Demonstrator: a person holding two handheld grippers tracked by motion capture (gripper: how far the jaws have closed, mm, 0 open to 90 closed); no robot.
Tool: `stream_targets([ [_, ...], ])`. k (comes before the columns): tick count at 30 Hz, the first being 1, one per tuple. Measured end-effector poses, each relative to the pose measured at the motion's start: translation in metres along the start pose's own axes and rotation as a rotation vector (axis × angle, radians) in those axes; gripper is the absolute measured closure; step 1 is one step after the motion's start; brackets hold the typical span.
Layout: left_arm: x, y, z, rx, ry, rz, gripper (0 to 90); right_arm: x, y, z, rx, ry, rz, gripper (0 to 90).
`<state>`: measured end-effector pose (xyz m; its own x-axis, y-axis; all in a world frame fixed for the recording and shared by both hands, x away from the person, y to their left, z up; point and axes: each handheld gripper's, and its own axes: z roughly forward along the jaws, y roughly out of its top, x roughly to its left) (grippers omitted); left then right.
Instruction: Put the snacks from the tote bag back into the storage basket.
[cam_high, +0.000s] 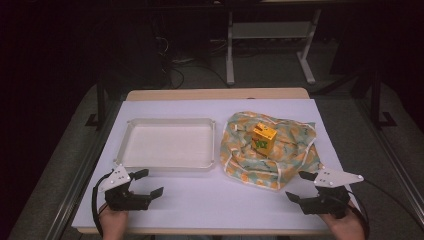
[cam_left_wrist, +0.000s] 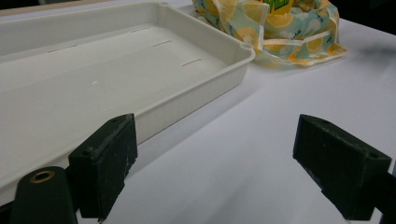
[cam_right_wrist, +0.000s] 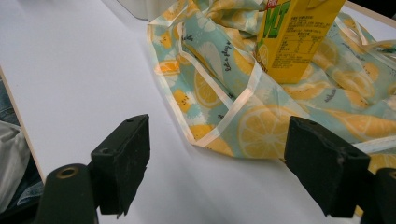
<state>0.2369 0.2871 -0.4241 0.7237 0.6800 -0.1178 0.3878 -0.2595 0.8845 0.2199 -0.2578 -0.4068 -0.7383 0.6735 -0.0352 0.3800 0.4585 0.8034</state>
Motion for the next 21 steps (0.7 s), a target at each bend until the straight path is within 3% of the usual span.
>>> stream_targets([
  [15,-0.0011,-0.0005,-0.0026,-0.010,0.009,-0.002,13.4,-0.0035,0.0048,0.0060,0.016,0.060,0.009,19.0],
  [21,0.0001,-0.0016,-0.0037,-0.013,0.014,-0.013,13.4,-0.0063,0.0060,0.0072,0.019,0.054,0.010,19.0],
])
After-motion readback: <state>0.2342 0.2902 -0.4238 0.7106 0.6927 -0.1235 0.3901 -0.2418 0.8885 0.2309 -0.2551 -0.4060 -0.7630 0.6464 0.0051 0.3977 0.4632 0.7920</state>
